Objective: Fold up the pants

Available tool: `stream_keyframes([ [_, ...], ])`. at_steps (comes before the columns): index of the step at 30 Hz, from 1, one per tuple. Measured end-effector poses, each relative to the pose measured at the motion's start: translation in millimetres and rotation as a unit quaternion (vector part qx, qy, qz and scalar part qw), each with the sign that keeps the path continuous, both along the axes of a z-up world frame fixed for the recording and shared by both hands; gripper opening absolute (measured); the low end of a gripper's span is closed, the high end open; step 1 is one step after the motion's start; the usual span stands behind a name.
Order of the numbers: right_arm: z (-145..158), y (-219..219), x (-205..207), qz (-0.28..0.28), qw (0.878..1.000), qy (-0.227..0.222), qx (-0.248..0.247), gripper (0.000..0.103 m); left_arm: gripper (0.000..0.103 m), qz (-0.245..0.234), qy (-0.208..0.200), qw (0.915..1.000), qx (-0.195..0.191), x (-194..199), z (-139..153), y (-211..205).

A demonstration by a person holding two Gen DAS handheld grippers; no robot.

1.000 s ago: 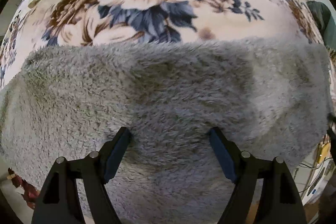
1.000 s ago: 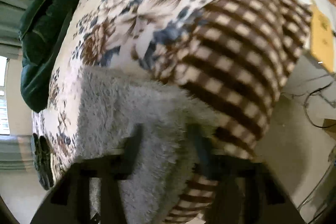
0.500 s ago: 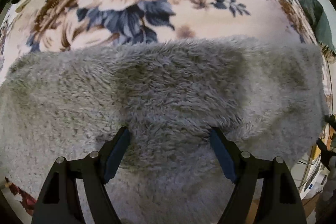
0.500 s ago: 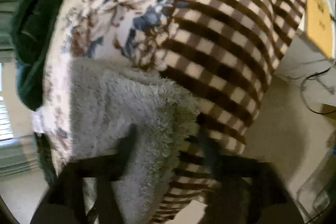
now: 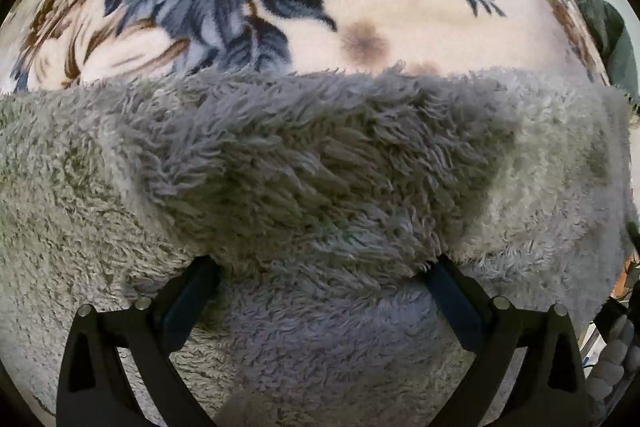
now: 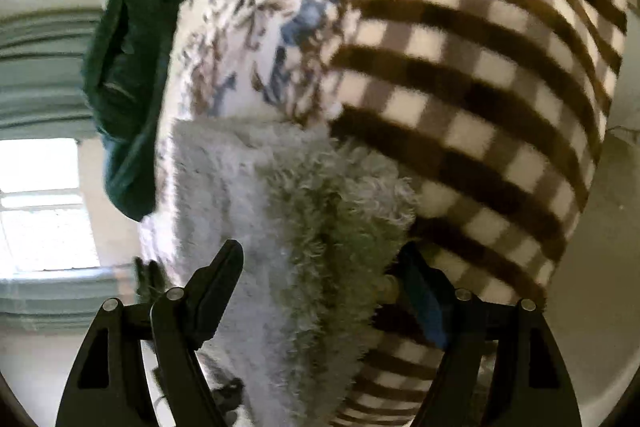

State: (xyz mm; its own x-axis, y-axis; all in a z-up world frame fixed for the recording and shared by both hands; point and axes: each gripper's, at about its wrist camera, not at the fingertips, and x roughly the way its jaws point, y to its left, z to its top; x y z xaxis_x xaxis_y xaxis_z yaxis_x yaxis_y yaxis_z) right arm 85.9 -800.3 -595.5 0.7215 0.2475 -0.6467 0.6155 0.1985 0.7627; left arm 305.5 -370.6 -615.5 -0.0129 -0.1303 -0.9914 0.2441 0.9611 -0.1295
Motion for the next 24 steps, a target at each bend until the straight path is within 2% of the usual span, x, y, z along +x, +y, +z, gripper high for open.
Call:
stream_keyframes([
  [3, -2, 1, 0, 0.017, 0.999, -0.034, 0.023, 0.08, 0.103, 0.006, 0.0, 1.0, 0.007, 4, -1, -9],
  [9, -14, -5, 25, 0.038, 0.998, -0.045, 0.027, 0.08, 0.103, 0.009, 0.0, 0.9999, 0.012, 0, -6, -12],
  [11, -17, -8, 31, 0.031, 0.996, -0.071, 0.046, 0.08, 0.103, 0.011, -0.001, 0.9999, 0.013, -4, -3, -3],
  [13, -19, -12, 42, 0.039, 0.989, -0.12, 0.073, 0.08, 0.103, 0.012, -0.001, 0.9998, 0.014, -5, -3, 0],
  [14, -18, -11, 48, 0.044, 0.989, -0.124, 0.072, 0.08, 0.103, 0.012, -0.001, 0.9998, 0.014, -6, -3, 2],
  [18, -35, -11, 65, 0.057, 0.992, -0.092, 0.061, 0.08, 0.103, 0.014, -0.004, 0.9998, 0.016, -6, -4, 3],
  [20, -30, -8, 71, 0.066, 0.994, -0.078, 0.038, 0.073, 0.103, 0.015, -0.002, 0.9998, 0.016, -5, -3, 3],
  [21, -24, -4, 75, 0.078, 0.995, -0.064, 0.015, 0.057, 0.103, 0.016, -0.002, 0.9997, 0.016, -5, -1, 3],
  [22, -19, -1, 77, 0.086, 0.995, -0.053, 0.0, 0.03, 0.103, 0.017, -0.003, 0.9997, 0.014, -5, 2, 3],
  [23, -12, 3, 79, 0.089, 0.995, -0.042, -0.014, 0.022, 0.103, 0.021, -0.006, 0.9997, 0.01, -5, 7, 4],
  [24, -4, 8, 80, 0.089, 0.995, -0.037, -0.028, 0.022, 0.103, 0.024, -0.009, 0.9997, 0.004, -6, 12, 5],
])
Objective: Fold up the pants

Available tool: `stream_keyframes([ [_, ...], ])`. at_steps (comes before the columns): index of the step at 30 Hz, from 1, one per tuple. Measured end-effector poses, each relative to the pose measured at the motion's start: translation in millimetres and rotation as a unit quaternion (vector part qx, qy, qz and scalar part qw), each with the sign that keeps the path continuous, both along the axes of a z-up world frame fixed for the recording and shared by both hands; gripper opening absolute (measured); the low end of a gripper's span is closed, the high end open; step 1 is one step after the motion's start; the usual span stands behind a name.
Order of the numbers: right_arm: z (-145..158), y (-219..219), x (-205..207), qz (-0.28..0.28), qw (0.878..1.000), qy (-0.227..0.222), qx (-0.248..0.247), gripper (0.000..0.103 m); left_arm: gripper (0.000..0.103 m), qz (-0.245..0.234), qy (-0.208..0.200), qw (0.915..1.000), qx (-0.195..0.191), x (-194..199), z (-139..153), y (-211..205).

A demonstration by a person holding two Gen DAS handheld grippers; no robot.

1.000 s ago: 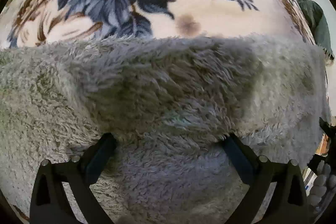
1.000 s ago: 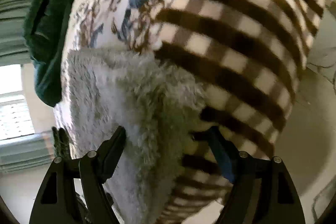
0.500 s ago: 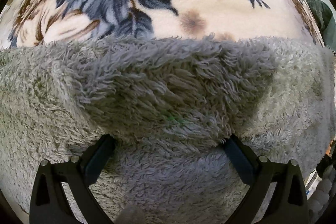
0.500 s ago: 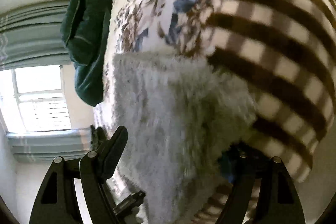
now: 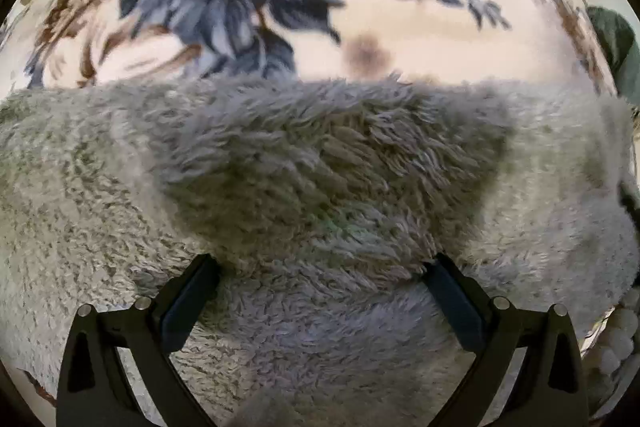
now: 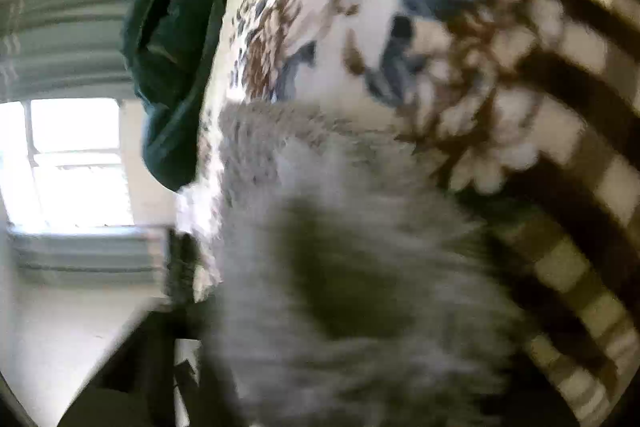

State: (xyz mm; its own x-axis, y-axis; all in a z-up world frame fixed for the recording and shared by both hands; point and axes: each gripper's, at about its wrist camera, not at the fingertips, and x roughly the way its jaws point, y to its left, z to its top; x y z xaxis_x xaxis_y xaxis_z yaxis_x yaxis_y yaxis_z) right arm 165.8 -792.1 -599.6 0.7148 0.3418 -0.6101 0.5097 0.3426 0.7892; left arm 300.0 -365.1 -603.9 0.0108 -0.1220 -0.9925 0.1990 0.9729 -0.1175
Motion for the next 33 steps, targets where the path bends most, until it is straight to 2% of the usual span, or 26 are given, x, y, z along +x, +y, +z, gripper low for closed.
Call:
stream_keyframes([
  [5, 50, 34, 5, 0.016, 0.999, -0.005, -0.049, 0.019, 0.103, 0.029, -0.017, 0.9992, -0.024, 0, 27, 21],
  [8, 87, 66, 10, 0.033, 0.996, -0.016, -0.078, 0.019, 0.103, 0.059, -0.026, 0.9975, -0.03, 2, 46, 50],
  [13, 148, 152, 30, 0.094, 0.985, -0.037, -0.137, 0.018, 0.103, 0.117, -0.041, 0.9912, -0.046, -1, 78, 122],
  [16, 168, 220, 31, 0.141, 0.975, -0.046, -0.166, 0.018, 0.103, 0.155, -0.049, 0.9855, -0.049, -8, 93, 172],
  [19, 163, 295, 37, 0.184, 0.966, -0.041, -0.177, 0.018, 0.103, 0.194, -0.054, 0.9785, -0.046, -19, 105, 229],
  [23, 133, 383, 42, 0.233, 0.953, -0.025, -0.193, 0.018, 0.103, 0.234, -0.059, 0.9697, -0.037, -28, 110, 298],
  [26, 104, 450, 45, 0.273, 0.935, -0.01, -0.226, 0.018, 0.103, 0.251, -0.059, 0.9659, -0.021, -36, 108, 344],
  [29, 80, 509, 44, 0.32, 0.907, 0.009, -0.274, 0.018, 0.103, 0.268, -0.055, 0.9617, -0.012, -43, 102, 376],
  [30, 70, 531, 46, 0.345, 0.892, 0.03, -0.291, 0.021, 0.103, 0.275, -0.055, 0.9599, -0.01, -45, 102, 387],
  [32, 59, 554, 47, 0.376, 0.874, 0.061, -0.301, 0.032, 0.103, 0.286, -0.057, 0.9564, -0.011, -48, 103, 404],
  [33, 56, 567, 45, 0.401, 0.866, 0.068, -0.29, 0.054, 0.103, 0.292, -0.06, 0.9546, -0.012, -47, 105, 410],
])
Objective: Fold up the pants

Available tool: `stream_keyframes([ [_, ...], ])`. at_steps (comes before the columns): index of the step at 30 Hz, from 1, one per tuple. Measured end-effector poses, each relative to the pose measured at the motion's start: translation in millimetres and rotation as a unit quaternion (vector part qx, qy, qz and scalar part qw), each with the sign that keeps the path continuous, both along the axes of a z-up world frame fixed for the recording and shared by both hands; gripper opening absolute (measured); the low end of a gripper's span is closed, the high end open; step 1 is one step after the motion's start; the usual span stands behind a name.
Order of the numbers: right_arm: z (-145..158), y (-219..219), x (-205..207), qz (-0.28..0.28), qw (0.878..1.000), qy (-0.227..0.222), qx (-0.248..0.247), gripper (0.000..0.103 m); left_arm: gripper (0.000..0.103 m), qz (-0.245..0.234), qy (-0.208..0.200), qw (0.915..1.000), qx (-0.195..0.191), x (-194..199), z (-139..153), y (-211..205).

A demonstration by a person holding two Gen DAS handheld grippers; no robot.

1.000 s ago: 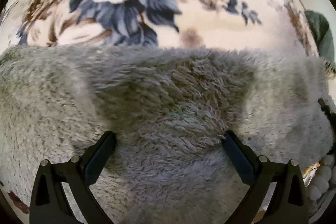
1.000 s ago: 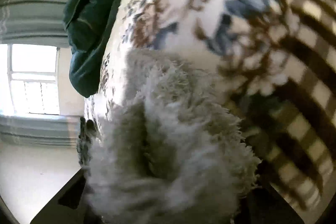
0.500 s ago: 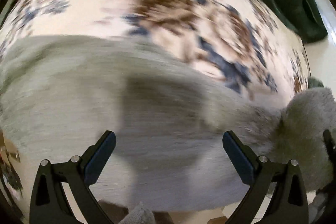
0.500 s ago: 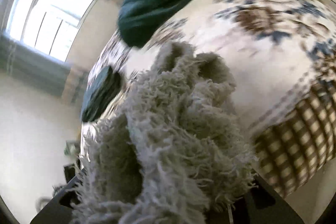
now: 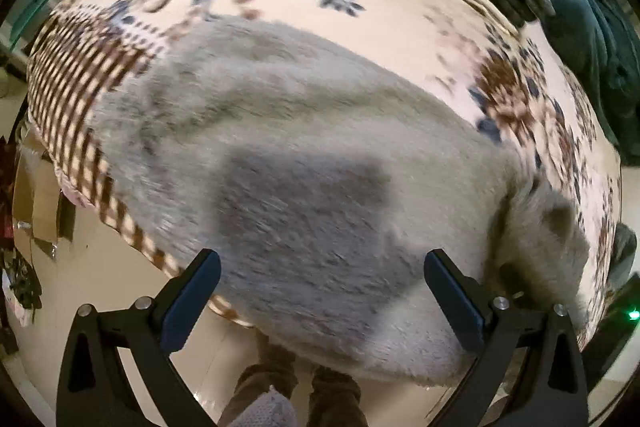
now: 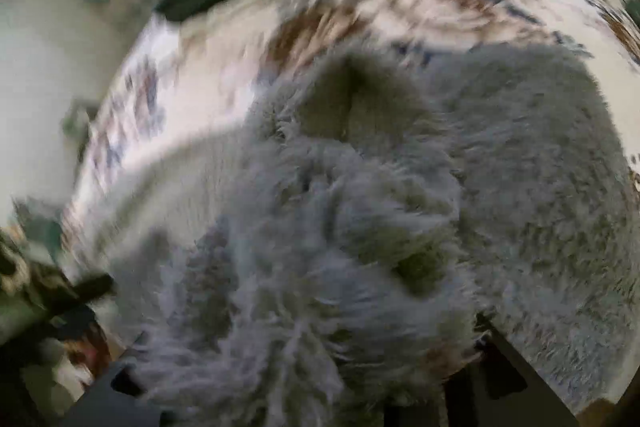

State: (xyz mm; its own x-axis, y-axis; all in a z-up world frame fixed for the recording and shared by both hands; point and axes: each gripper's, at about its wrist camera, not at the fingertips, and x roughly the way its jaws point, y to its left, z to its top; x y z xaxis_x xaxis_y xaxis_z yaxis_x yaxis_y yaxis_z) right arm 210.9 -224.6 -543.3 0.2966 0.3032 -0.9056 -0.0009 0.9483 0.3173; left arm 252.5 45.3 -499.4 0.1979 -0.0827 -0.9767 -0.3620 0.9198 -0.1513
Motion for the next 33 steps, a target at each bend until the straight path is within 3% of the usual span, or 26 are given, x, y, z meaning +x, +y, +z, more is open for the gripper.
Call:
stream_keyframes([
  [1, 1, 9, -2, 0.018, 1.0, 0.01, 0.019, 0.077, 0.103, 0.005, -0.003, 1.0, -0.002, 0, 2, 5],
  [2, 5, 14, -3, 0.035, 0.998, 0.014, 0.045, 0.083, 0.103, 0.01, -0.007, 0.9999, -0.007, 2, 4, 9],
  [5, 30, 17, -15, 0.084, 0.992, 0.007, 0.091, 0.086, 0.103, 0.02, -0.023, 0.9991, -0.03, 9, 17, 15],
  [8, 57, -11, -24, 0.081, 0.991, -0.006, 0.109, 0.093, 0.103, 0.004, -0.04, 0.9975, -0.057, 22, 29, 4],
  [13, 65, -98, -28, -0.032, 0.998, 0.025, 0.041, 0.093, 0.103, -0.084, -0.047, 0.991, -0.093, 46, 28, -57],
  [16, 52, -155, -32, -0.116, 0.992, 0.058, 0.008, 0.093, 0.103, -0.147, -0.028, 0.9847, -0.09, 58, 7, -101],
  [20, 32, -195, -34, -0.167, 0.981, 0.094, 0.012, 0.093, 0.102, -0.188, -0.002, 0.9803, -0.059, 68, -27, -138],
  [21, 22, -200, -34, -0.168, 0.98, 0.109, 0.005, 0.093, 0.098, -0.189, 0.005, 0.9807, -0.051, 72, -36, -142],
  [23, 5, -202, -30, -0.165, 0.978, 0.128, -0.005, 0.093, 0.078, -0.172, 0.021, 0.9836, -0.05, 75, -51, -136],
  [24, -2, -205, -29, -0.165, 0.976, 0.139, -0.016, 0.093, 0.057, -0.155, 0.029, 0.9858, -0.058, 77, -59, -129],
  [25, -9, -207, -28, -0.168, 0.974, 0.149, -0.026, 0.093, 0.046, -0.127, 0.039, 0.9884, -0.074, 79, -67, -117],
  [28, -19, -211, -29, -0.184, 0.969, 0.158, -0.039, 0.093, 0.041, -0.069, 0.045, 0.9907, -0.108, 77, -75, -90],
  [32, -9, -209, -30, -0.189, 0.971, 0.146, -0.027, 0.093, 0.042, -0.045, 0.031, 0.9825, -0.178, 66, -56, -72],
  [33, -3, -208, -31, -0.188, 0.971, 0.143, -0.022, 0.093, 0.046, -0.044, 0.029, 0.9802, -0.191, 62, -51, -69],
])
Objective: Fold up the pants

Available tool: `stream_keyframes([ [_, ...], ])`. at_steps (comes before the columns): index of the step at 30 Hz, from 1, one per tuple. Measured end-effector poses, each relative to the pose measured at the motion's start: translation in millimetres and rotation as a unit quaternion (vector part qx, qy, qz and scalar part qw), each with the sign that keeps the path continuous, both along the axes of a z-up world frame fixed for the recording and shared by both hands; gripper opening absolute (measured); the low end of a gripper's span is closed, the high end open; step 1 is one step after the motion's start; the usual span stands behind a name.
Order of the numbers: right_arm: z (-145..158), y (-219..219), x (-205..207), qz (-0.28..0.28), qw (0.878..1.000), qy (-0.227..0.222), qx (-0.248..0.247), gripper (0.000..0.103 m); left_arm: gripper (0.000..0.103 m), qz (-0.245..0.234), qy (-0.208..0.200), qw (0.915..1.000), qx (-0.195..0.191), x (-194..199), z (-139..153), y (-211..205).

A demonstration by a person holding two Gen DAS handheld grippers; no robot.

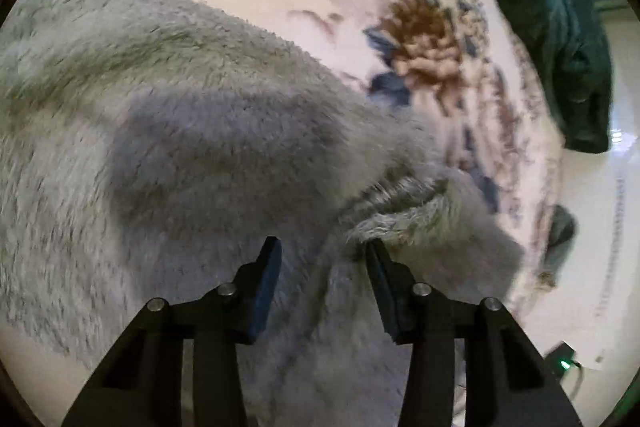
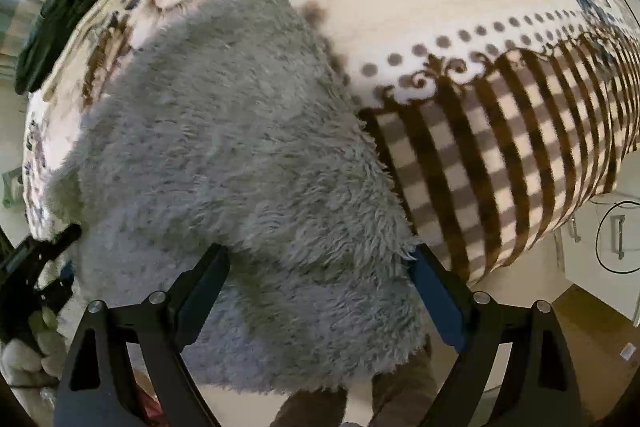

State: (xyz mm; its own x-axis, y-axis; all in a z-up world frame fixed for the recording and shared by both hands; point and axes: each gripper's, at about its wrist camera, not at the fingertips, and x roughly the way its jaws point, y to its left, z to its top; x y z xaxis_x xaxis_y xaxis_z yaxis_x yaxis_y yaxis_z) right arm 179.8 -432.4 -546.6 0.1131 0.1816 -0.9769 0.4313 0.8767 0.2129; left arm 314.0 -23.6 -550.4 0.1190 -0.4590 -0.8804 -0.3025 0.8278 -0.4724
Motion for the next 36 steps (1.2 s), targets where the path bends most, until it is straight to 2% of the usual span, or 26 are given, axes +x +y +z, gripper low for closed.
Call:
stream_keyframes([
  [2, 8, -1, -2, 0.001, 1.0, -0.001, 0.006, 0.093, 0.055, -0.004, -0.005, 0.9997, -0.024, -14, 9, 3],
  [3, 10, 1, -2, 0.002, 1.0, -0.003, 0.011, 0.093, 0.059, -0.013, -0.003, 0.9996, -0.024, -20, 9, -1],
  [6, 17, 12, -3, 0.014, 1.0, 0.0, 0.012, 0.093, 0.059, -0.059, 0.015, 0.9979, -0.021, -37, -5, -23],
  [8, 14, 19, 1, 0.024, 1.0, 0.004, 0.011, 0.093, 0.05, -0.071, 0.017, 0.997, -0.026, -48, -18, -34],
  [9, 11, 23, 2, 0.029, 0.999, 0.008, 0.01, 0.093, 0.028, -0.067, 0.008, 0.9973, -0.028, -52, -18, -35],
  [10, 10, 27, 4, 0.037, 0.999, 0.011, 0.008, 0.093, 0.018, -0.065, 0.001, 0.9973, -0.034, -55, -17, -36],
  [15, 13, 44, 10, 0.072, 0.997, 0.009, -0.013, 0.093, 0.014, -0.034, -0.026, 0.9982, -0.043, -73, 10, -19],
  [17, 12, 50, 12, 0.079, 0.996, 0.015, -0.025, 0.093, 0.014, -0.031, -0.02, 0.9985, -0.042, -78, 11, -13],
  [19, 11, 56, 15, 0.086, 0.996, 0.018, -0.03, 0.093, 0.015, -0.034, -0.006, 0.999, -0.029, -76, 0, -13],
  [21, 10, 61, 19, 0.095, 0.994, 0.025, -0.05, 0.093, 0.018, -0.028, 0.011, 0.9988, -0.04, -68, -10, -12],
  [23, 11, 68, 22, 0.111, 0.991, 0.03, -0.075, 0.093, 0.028, -0.018, 0.015, 0.9993, -0.03, -65, -4, -7],
  [24, 11, 73, 25, 0.121, 0.988, 0.03, -0.089, 0.093, 0.029, -0.012, 0.009, 0.9995, -0.027, -65, 2, -3],
  [26, 12, 85, 29, 0.145, 0.981, 0.032, -0.122, 0.093, 0.037, -0.006, -0.016, 0.9998, -0.002, -62, 19, 5],
  [28, 15, 95, 31, 0.162, 0.976, 0.029, -0.142, 0.093, 0.065, -0.009, -0.042, 0.9985, 0.034, -58, 33, 10],
  [29, 17, 99, 32, 0.167, 0.974, 0.027, -0.149, 0.093, 0.07, -0.008, -0.054, 0.9975, 0.045, -57, 38, 13],
  [31, 22, 108, 31, 0.178, 0.971, 0.022, -0.157, 0.093, 0.073, -0.004, -0.067, 0.995, 0.075, -58, 44, 21],
  [32, 24, 112, 31, 0.18, 0.971, 0.021, -0.158, 0.093, 0.074, 0.001, -0.068, 0.9938, 0.087, -54, 38, 19],
  [34, 30, 121, 29, 0.187, 0.969, 0.019, -0.163, 0.093, 0.086, 0.015, -0.071, 0.9917, 0.106, -57, 38, 31],
  [36, 38, 129, 26, 0.19, 0.969, 0.014, -0.16, 0.093, 0.088, 0.031, -0.071, 0.9911, 0.108, -62, 36, 46],
])
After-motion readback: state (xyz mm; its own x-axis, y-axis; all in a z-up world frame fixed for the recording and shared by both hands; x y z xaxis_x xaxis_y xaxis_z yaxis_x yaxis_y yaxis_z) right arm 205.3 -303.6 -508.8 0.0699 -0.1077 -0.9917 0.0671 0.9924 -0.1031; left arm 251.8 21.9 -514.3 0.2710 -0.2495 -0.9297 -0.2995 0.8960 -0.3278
